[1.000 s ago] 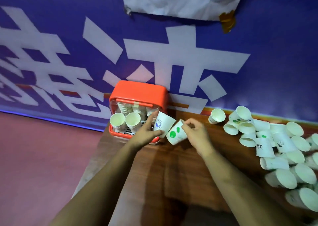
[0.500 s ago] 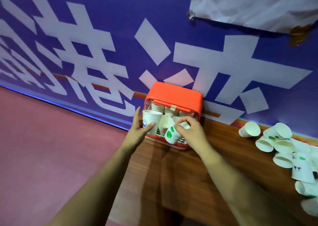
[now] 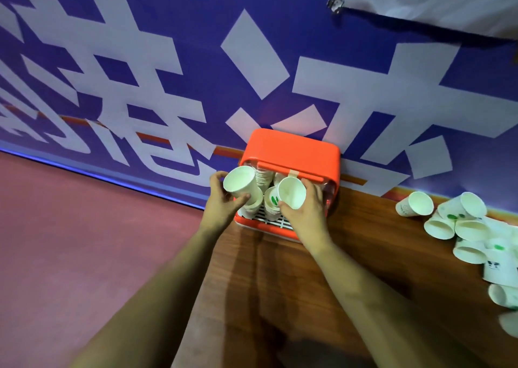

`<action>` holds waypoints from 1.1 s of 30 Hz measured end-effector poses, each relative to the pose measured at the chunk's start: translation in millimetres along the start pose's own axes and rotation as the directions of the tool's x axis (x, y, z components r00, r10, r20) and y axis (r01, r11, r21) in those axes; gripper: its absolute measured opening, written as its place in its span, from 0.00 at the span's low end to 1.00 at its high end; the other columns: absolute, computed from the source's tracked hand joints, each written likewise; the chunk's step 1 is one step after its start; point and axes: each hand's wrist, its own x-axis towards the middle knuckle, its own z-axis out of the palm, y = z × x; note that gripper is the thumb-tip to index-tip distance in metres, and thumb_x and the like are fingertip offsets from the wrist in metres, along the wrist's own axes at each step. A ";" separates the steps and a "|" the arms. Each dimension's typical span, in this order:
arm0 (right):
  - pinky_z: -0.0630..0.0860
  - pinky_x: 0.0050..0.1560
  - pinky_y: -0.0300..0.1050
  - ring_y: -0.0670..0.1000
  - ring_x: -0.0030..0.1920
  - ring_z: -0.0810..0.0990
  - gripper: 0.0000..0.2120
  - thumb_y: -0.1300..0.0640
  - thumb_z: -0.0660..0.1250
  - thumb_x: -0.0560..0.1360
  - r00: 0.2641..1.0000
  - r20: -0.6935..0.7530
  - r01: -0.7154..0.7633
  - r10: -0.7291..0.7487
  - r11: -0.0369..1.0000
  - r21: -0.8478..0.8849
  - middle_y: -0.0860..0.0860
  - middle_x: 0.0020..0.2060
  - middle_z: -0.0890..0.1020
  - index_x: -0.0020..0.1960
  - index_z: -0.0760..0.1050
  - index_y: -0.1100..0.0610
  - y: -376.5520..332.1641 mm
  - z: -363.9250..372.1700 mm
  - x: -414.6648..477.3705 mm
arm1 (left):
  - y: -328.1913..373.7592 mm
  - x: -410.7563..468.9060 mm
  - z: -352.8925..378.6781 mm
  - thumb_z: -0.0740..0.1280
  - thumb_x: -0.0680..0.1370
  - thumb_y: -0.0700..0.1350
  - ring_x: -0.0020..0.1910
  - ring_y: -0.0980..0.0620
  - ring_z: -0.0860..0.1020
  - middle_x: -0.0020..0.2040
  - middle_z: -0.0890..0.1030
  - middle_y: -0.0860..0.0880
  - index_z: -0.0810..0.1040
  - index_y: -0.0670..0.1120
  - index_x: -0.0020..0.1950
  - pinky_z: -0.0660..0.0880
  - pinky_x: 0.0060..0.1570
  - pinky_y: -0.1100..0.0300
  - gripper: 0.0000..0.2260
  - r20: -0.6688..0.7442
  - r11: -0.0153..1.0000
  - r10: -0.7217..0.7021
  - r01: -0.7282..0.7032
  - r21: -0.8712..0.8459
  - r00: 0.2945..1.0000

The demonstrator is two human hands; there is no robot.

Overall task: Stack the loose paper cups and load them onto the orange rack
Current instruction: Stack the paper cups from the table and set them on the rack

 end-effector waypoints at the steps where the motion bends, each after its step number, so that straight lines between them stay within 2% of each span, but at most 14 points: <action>1: 0.57 0.57 0.27 0.48 0.62 0.67 0.33 0.60 0.78 0.65 1.000 0.017 -0.004 0.004 1.000 -0.016 0.56 0.63 0.72 0.67 0.70 0.61 2.4 4.9 -0.9 | -3.0 1.7 1.0 0.76 0.73 0.44 0.56 0.54 0.79 0.60 0.75 0.52 0.62 0.52 0.65 0.79 0.57 0.53 0.28 -0.004 1.000 0.001 -0.001 0.031 1.000; 5: 0.62 0.59 0.33 0.53 0.63 0.69 0.33 0.59 0.77 0.66 0.996 0.092 -0.011 0.017 0.998 -0.060 0.56 0.62 0.71 0.67 0.68 0.61 9.2 19.0 -0.3 | -14.0 6.9 3.9 0.76 0.73 0.44 0.55 0.51 0.78 0.60 0.76 0.51 0.62 0.50 0.66 0.75 0.50 0.60 0.29 -0.007 0.987 -0.006 0.007 0.160 1.000; 8: 0.65 0.64 0.42 0.54 0.65 0.68 0.34 0.59 0.76 0.66 0.993 0.114 -0.020 0.031 0.995 -0.097 0.56 0.63 0.71 0.68 0.67 0.60 10.8 26.5 5.7 | -20.6 12.3 6.9 0.75 0.73 0.42 0.55 0.52 0.76 0.61 0.75 0.53 0.61 0.48 0.68 0.72 0.47 0.59 0.30 0.006 0.967 0.010 -0.012 0.253 1.000; 11: 0.67 0.64 0.47 0.56 0.66 0.69 0.34 0.57 0.76 0.67 0.986 0.135 -0.075 0.098 0.984 -0.161 0.57 0.64 0.70 0.68 0.66 0.61 15.0 32.2 10.3 | -27.6 17.1 10.7 0.76 0.72 0.43 0.57 0.52 0.75 0.62 0.75 0.51 0.62 0.47 0.69 0.72 0.49 0.59 0.31 0.047 0.947 0.009 -0.024 0.320 0.999; 14: 0.69 0.65 0.52 0.60 0.65 0.70 0.34 0.55 0.75 0.67 0.975 0.166 -0.111 0.150 0.969 -0.221 0.58 0.62 0.71 0.69 0.66 0.61 23.6 39.4 13.3 | -41.9 23.0 12.9 0.76 0.71 0.47 0.62 0.47 0.73 0.62 0.75 0.47 0.65 0.46 0.71 0.74 0.56 0.52 0.33 0.054 0.924 0.000 -0.021 0.382 0.999; 19: 0.70 0.64 0.51 0.61 0.65 0.70 0.36 0.53 0.74 0.69 0.934 0.261 -0.160 0.243 0.940 -0.302 0.59 0.64 0.68 0.71 0.64 0.61 32.4 52.7 23.3 | -51.8 30.3 13.9 0.75 0.72 0.46 0.65 0.43 0.70 0.67 0.71 0.43 0.66 0.47 0.73 0.70 0.61 0.51 0.32 0.131 0.855 -0.002 -0.066 0.515 0.991; 23: 0.69 0.61 0.46 0.60 0.64 0.72 0.34 0.55 0.75 0.69 0.918 0.316 -0.149 0.240 0.946 -0.287 0.60 0.65 0.70 0.70 0.65 0.60 36.6 58.0 30.1 | -54.1 31.6 14.0 0.77 0.71 0.53 0.68 0.49 0.68 0.74 0.68 0.48 0.61 0.52 0.77 0.68 0.64 0.54 0.39 0.206 0.875 0.027 -0.123 0.468 0.978; 26: 0.68 0.61 0.46 0.58 0.65 0.71 0.36 0.55 0.76 0.69 0.911 0.344 -0.131 0.227 0.951 -0.280 0.58 0.66 0.70 0.72 0.64 0.57 39.4 58.9 30.0 | -58.5 35.2 14.5 0.77 0.71 0.54 0.68 0.50 0.70 0.72 0.70 0.48 0.64 0.49 0.77 0.70 0.65 0.57 0.39 0.197 0.858 0.025 -0.122 0.499 0.980; 29: 0.69 0.62 0.47 0.58 0.65 0.72 0.37 0.55 0.77 0.68 0.914 0.348 -0.094 0.208 0.943 -0.319 0.58 0.66 0.70 0.72 0.64 0.56 43.0 61.8 31.3 | -59.4 38.2 16.8 0.78 0.69 0.52 0.66 0.49 0.72 0.67 0.73 0.47 0.67 0.46 0.75 0.68 0.60 0.62 0.38 0.162 0.858 0.008 -0.090 0.506 0.987; 33: 0.70 0.59 0.47 0.58 0.64 0.72 0.36 0.55 0.78 0.67 0.932 0.278 -0.151 0.234 0.946 -0.288 0.58 0.65 0.73 0.69 0.65 0.60 43.9 65.1 34.2 | -58.6 37.7 19.9 0.78 0.70 0.51 0.66 0.50 0.72 0.67 0.73 0.47 0.67 0.46 0.75 0.67 0.61 0.62 0.37 0.141 0.862 -0.008 -0.065 0.503 0.990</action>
